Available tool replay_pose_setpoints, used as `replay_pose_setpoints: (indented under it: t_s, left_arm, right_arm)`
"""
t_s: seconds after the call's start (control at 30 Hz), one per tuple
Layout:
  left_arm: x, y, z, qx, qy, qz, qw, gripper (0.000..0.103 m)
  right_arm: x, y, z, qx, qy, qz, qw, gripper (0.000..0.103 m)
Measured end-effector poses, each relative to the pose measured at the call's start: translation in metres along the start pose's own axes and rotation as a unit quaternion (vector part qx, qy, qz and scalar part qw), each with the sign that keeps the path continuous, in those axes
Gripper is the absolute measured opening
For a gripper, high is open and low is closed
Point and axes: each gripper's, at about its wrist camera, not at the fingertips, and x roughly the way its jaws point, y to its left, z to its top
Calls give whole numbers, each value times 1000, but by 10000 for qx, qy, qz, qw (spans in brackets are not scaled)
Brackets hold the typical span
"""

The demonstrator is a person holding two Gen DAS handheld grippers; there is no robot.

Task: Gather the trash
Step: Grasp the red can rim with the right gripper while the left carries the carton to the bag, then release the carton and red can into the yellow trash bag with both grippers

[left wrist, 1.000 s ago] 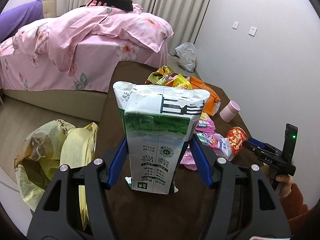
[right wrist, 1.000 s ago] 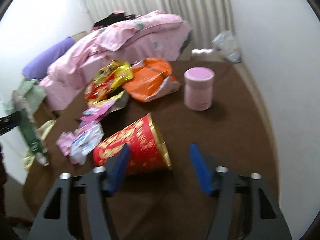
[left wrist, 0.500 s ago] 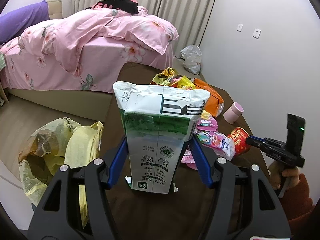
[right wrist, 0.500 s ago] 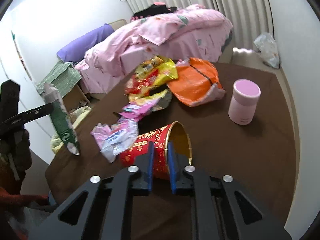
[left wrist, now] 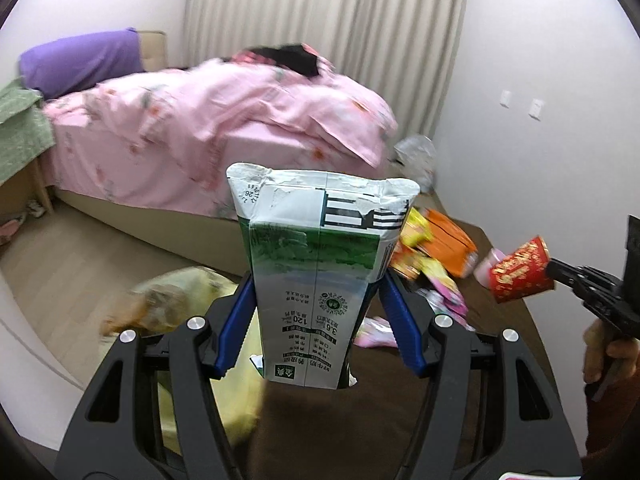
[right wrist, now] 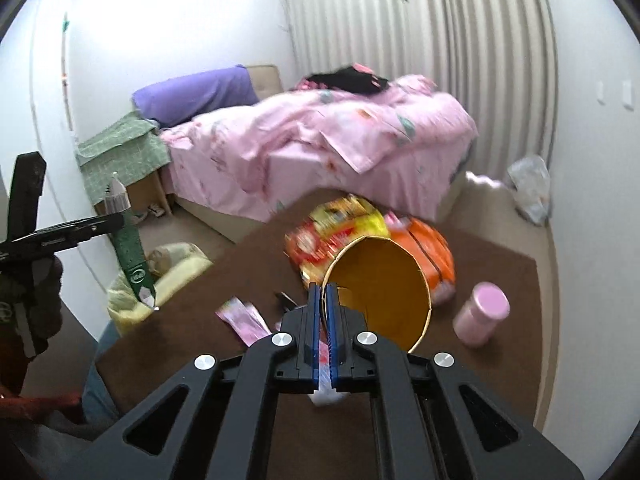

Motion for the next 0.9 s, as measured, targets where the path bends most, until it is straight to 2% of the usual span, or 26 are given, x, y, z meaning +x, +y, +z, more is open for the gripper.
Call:
replay_pose_setpoints:
  t_s: [0.17, 0.33, 0.47, 0.63, 0.73, 0.9]
  left_arm:
    - [-20, 49, 11, -278, -292, 573, 9975, 59]
    - [-24, 96, 7, -639, -347, 1009, 9922, 59]
    - [-9, 124, -9, -980, -141, 857, 9914, 59]
    - [25, 143, -38, -1087, 293, 703, 9912, 59]
    - [51, 153, -57, -1213, 729, 672, 9877, 59]
    - [77, 158, -78, -1090, 1127, 624, 9857, 59]
  right_arm:
    - [19, 41, 31, -329, -152, 508, 9981, 6]
    - [62, 94, 59, -713, -78, 1281, 9892, 6]
    - [106, 136, 68, -935, 171, 1819, 9787, 6]
    - [174, 189, 66, -1172, 741, 2431, 9600, 6]
    - [210, 206, 57, -1212, 1137, 2600, 9512, 6]
    - [257, 226, 31, -1324, 1799, 2649, 9380, 6]
